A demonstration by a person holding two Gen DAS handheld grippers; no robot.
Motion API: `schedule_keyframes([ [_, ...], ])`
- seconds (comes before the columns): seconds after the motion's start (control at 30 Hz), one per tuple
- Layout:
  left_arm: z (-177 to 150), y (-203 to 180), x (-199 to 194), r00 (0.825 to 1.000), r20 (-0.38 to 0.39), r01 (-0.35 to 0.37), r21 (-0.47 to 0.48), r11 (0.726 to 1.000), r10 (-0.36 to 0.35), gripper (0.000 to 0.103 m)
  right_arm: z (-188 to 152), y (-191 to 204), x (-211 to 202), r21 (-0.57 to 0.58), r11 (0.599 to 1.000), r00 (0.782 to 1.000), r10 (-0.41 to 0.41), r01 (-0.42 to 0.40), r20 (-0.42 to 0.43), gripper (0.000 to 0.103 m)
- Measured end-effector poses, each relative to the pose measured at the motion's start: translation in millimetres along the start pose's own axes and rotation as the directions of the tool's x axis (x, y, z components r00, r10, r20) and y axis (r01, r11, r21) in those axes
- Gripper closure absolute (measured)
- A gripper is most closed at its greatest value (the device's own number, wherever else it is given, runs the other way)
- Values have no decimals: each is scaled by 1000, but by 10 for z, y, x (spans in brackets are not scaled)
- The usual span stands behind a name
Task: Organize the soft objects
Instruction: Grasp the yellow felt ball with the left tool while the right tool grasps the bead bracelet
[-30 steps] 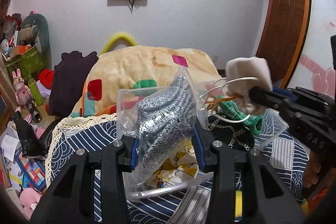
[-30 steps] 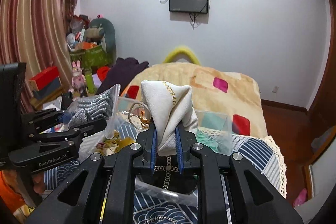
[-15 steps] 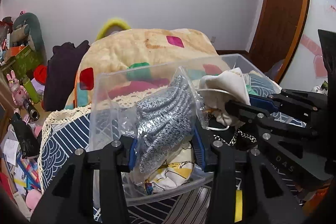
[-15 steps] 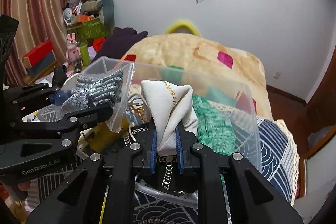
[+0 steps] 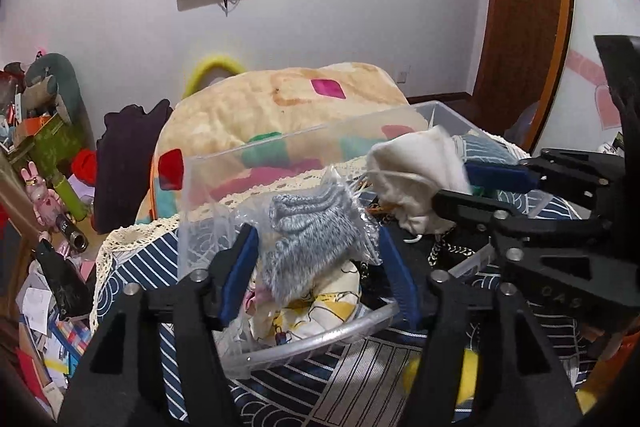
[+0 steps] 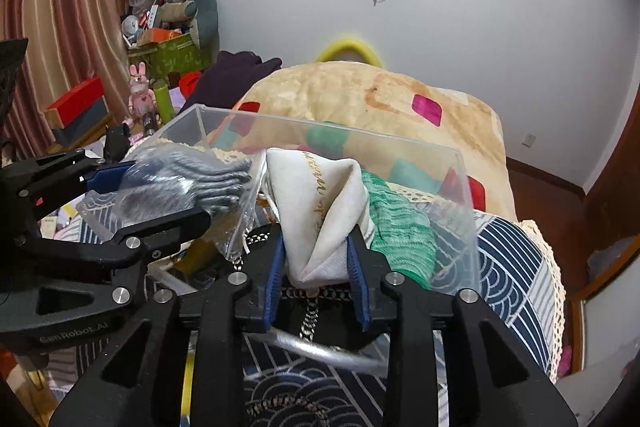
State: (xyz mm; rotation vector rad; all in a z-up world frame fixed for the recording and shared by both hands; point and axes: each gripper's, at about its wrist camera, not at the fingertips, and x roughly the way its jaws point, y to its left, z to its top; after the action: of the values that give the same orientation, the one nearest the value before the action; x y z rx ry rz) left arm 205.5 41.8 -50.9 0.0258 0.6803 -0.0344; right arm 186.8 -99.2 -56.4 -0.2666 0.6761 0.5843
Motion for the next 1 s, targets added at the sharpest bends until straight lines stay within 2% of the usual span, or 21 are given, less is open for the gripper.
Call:
schedule_keyframes([
  [0.07,5,8,-53,1000,10,-4,-4,1000,4,33,-5,-34,-69,9,1000,1000,2,-2,17,61],
  [0.13,17,14,-119,1000,20,-3,-8,1000,3,31,-2,-61,-163,16,1000,999,-2,1,43,57],
  [0.33,48,15,-346,998,68,-1,-25,1000,2,22,23,-65,-408,22,1000,994,-3,0,108,47],
  [0.43,42,17,-489,995,98,25,-51,998,-19,15,13,-55,-536,21,1000,990,-5,2,143,43],
  [0.67,-95,-49,-714,990,137,54,-70,996,-44,11,-102,-33,-755,7,1000,980,-26,25,197,42],
  [1.0,-429,-257,-753,992,93,87,-39,995,-83,10,-391,-25,-851,9,1000,982,-20,19,187,42],
])
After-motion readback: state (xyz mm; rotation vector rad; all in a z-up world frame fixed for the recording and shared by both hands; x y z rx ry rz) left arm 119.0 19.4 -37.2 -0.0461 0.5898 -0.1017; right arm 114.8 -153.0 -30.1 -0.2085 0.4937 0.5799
